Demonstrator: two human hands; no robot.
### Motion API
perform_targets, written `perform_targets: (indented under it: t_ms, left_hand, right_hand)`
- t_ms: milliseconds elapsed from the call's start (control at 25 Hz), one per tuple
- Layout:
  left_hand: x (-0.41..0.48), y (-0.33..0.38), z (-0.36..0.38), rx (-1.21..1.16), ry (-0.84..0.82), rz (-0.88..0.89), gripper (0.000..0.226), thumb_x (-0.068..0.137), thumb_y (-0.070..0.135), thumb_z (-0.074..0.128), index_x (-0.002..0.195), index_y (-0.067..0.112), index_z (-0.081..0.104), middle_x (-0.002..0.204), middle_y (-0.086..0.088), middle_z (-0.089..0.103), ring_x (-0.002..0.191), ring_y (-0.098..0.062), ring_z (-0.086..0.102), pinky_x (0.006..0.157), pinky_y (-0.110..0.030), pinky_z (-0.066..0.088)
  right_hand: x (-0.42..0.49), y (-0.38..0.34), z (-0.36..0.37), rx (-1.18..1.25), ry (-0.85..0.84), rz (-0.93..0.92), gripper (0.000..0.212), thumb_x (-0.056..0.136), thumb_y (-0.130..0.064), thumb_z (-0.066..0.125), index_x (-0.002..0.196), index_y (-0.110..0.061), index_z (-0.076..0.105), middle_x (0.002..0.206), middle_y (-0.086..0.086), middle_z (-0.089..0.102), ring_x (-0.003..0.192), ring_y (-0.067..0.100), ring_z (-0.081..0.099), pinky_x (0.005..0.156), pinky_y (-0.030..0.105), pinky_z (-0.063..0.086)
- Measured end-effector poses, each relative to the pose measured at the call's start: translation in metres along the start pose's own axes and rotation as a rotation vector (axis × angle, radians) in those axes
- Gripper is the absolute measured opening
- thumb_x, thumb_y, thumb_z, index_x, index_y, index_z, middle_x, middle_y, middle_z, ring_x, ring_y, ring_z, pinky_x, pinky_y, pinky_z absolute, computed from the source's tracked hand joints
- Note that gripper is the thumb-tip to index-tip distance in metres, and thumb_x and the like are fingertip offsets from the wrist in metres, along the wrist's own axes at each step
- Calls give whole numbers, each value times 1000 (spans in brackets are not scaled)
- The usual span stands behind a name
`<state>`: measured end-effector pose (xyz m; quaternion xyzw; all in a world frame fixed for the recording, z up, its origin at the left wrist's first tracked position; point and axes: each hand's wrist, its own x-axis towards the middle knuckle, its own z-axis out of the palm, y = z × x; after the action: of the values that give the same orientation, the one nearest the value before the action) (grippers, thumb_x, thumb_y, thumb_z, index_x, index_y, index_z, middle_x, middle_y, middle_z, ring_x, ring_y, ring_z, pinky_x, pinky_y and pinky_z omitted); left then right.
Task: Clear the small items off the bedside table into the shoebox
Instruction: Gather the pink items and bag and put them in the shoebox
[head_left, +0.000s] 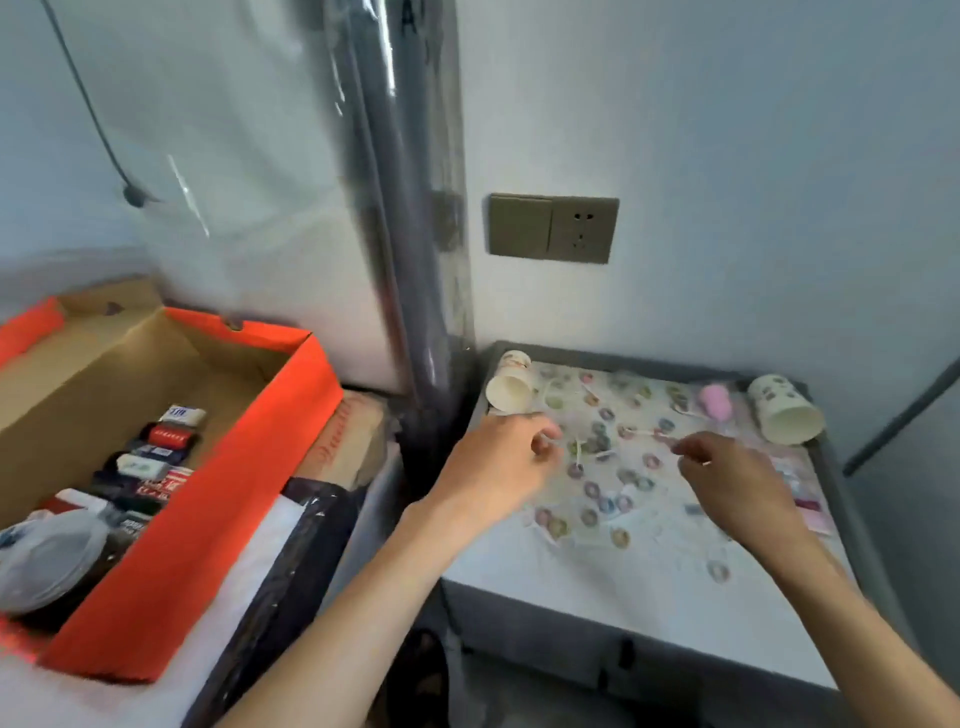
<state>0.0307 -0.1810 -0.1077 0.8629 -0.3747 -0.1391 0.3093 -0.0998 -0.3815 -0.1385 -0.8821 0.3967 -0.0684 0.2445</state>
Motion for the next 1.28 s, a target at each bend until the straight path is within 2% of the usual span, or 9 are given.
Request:
perform_targets:
  t_ms: [160,280,400,560,760,880,1040,1200,1280]
  left_hand:
    - [59,22,62,23,-72,30,23,94,26,58,114,24,70,111,1,72,101,-19,66,87,-38,55]
    - [124,51,107,18,-79,76,31,95,24,61,125,19,65,124,-3,68,110,-20,64,94,-37,52]
    - [190,82,147,110,-83,128,36,94,24,61,129,14,60,130,-9,63,117,-26,59,97,-35,47]
    - [249,104,196,279,-144,158,47,94,35,62,132,10,49,133,-15,55,122,-34,52,95,-41,46]
    - [272,99,227,485,-152,173,59,88,44,68,134,12,49,132,-13,56,122,-33,53,92,-40,45]
    - [273,97,231,444,-140,149,61,86,45,71,134,13,53,134,-10,54,121,-32,54,96,-41,46]
    - [262,101,223,329,-116,136,52,88,33,71,132,11,54,131,-12,49,117,-35,55,96,-40,46]
    - [240,109,178,-96,-2,76,49,85,24,75,128,10,57,124,-9,56,105,-24,60,81,-26,47]
    - [213,107,150,-410,-78,70,41,83,24,78,119,14,63,112,-3,66,85,-11,65,65,-19,50]
  right_hand:
    - [33,79,4,-212,109,126,30,94,-14,45,117,-8,62,125,18,58,112,36,56,90,42,48]
    - [46,105,15,-303,61,154,30,97,-16,39,118,-11,60,124,15,56,110,35,55,87,39,46]
    - [54,111,22,-304,80,168,26,98,-24,47,120,-16,57,123,11,53,111,30,52,86,37,45]
    - [63,116,20,-146,61,283,48,91,-42,59,127,-14,45,127,13,46,116,31,46,90,40,44]
    - [72,124,12,-83,79,320,63,84,-37,72,131,-12,38,125,17,51,115,33,47,94,39,42]
    - [74,124,9,20,123,331,79,79,-28,79,141,-13,32,126,17,49,117,34,46,95,40,42]
    - [74,121,6,165,207,319,62,80,-18,78,131,-14,42,121,11,55,107,33,57,84,41,48]
    - [76,122,-7,521,275,347,43,81,-15,77,119,-16,56,101,1,66,85,22,68,73,41,58]
    - [74,120,-10,707,211,354,20,85,-15,73,102,-18,63,89,-4,72,69,14,70,60,34,59]
